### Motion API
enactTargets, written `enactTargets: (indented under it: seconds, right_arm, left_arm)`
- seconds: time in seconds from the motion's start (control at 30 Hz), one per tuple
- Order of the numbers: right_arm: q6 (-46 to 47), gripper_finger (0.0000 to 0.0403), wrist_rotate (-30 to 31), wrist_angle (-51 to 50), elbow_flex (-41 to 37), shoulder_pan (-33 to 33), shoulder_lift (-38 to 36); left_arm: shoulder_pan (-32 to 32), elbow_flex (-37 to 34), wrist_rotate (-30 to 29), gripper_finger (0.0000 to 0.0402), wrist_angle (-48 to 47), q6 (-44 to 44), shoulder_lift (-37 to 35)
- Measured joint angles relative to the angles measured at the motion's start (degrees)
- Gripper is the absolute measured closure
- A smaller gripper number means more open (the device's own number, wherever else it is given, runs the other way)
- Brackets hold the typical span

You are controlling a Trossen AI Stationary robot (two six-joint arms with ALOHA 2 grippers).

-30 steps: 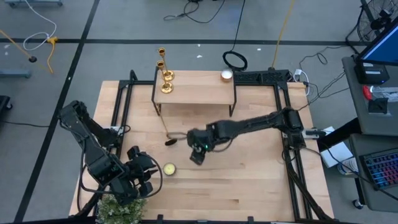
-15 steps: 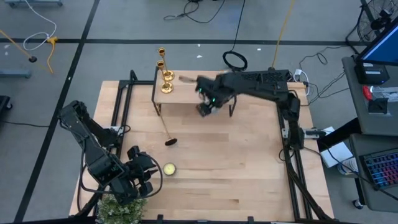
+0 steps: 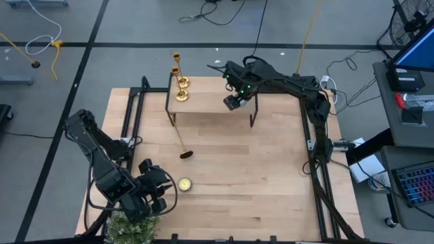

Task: Pick & Place candle stick holders
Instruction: Put the green white scented candle on the shelf

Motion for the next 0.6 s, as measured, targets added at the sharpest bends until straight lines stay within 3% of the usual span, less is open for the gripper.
enactTargets:
  seconds: [0.27, 0.6]
  right_arm:
    - [-8.66, 0.0109, 2.33, -0.48, 0.00, -0.54, 0.00]
    - [-6.26, 0.0106, 6.42, -1.35, -0.02, -1.62, 0.00]
  left_arm:
    - [-0.02, 0.00, 1.54, 0.0314, -0.11, 0.98, 0.00]
    - [-0.01, -0.02, 2.54, 0.0314, -0.11, 0.70, 0.00]
